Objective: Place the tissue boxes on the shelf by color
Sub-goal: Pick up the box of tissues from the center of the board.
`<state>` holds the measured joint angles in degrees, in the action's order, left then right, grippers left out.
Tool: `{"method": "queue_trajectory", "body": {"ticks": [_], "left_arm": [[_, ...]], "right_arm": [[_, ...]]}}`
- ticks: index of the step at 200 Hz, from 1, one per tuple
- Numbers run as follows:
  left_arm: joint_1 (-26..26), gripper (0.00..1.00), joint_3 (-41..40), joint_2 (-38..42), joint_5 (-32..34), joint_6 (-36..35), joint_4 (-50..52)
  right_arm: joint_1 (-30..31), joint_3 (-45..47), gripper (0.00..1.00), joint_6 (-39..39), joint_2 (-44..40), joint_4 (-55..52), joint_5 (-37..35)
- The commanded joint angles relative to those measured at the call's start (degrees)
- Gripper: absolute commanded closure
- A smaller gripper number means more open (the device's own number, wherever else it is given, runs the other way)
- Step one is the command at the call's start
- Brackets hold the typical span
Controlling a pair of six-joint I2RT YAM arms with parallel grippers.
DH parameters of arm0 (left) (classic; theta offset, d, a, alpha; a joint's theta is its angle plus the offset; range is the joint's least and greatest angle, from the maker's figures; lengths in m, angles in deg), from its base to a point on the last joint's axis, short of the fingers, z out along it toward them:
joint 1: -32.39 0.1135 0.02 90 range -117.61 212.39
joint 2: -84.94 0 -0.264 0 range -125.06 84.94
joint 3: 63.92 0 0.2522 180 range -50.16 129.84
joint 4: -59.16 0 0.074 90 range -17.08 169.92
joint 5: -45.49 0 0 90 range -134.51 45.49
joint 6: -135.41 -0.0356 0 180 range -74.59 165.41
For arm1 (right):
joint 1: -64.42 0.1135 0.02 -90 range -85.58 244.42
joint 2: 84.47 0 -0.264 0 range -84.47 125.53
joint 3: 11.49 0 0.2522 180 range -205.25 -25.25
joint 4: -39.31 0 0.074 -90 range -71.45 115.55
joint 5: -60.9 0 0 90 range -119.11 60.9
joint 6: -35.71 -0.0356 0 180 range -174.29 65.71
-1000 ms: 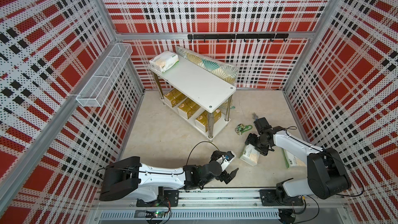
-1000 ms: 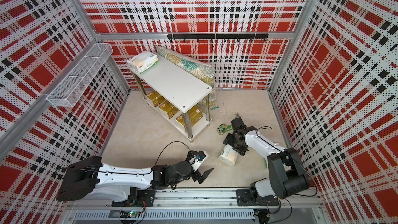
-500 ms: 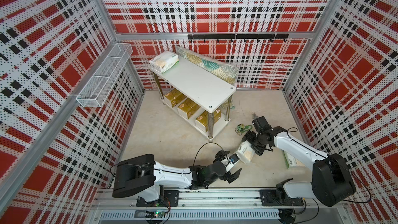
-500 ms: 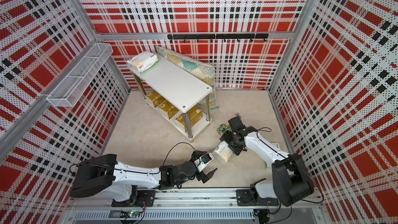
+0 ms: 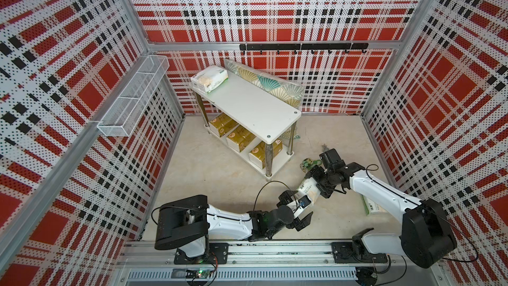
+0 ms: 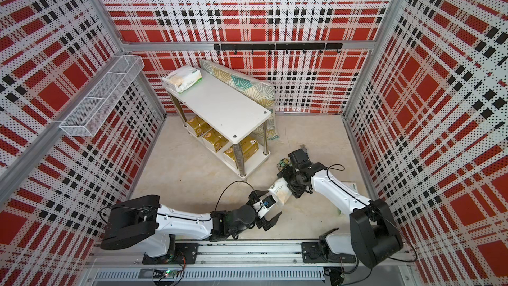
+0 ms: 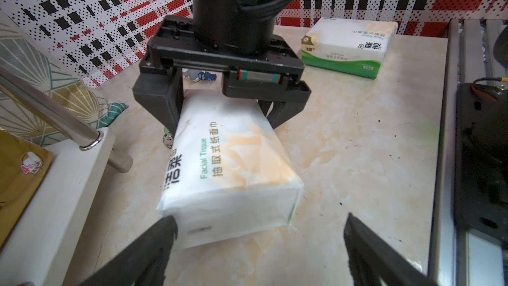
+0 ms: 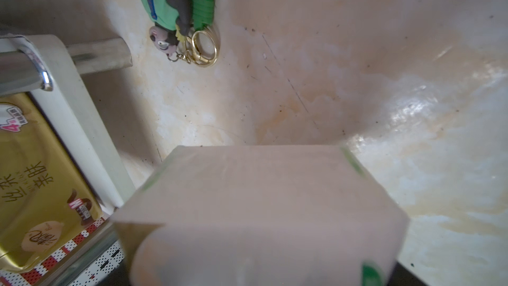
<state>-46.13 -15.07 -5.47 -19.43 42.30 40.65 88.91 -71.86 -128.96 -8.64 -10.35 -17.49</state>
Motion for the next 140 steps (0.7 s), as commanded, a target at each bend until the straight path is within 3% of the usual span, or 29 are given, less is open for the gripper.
{"method": "queue_trajectory", "body": {"ticks": [1,80,140], "left_arm": [[-0.32,0.01,1.30,-1.05,2.01,-0.67,-1.53],[-0.23,0.01,0.97,-2.21,9.50,-1.50,-2.45],[0.12,0.01,1.07,-3.42,7.58,-1.96,-3.06]], "right_arm": [[0.81,-1.33,0.14,-1.69,-1.48,1.49,0.60],[1.71,-1.03,0.14,-1.48,-0.90,1.76,0.61],[2.59,-0.57,0.15,-2.72,-1.29,3.34,1.54]]}}
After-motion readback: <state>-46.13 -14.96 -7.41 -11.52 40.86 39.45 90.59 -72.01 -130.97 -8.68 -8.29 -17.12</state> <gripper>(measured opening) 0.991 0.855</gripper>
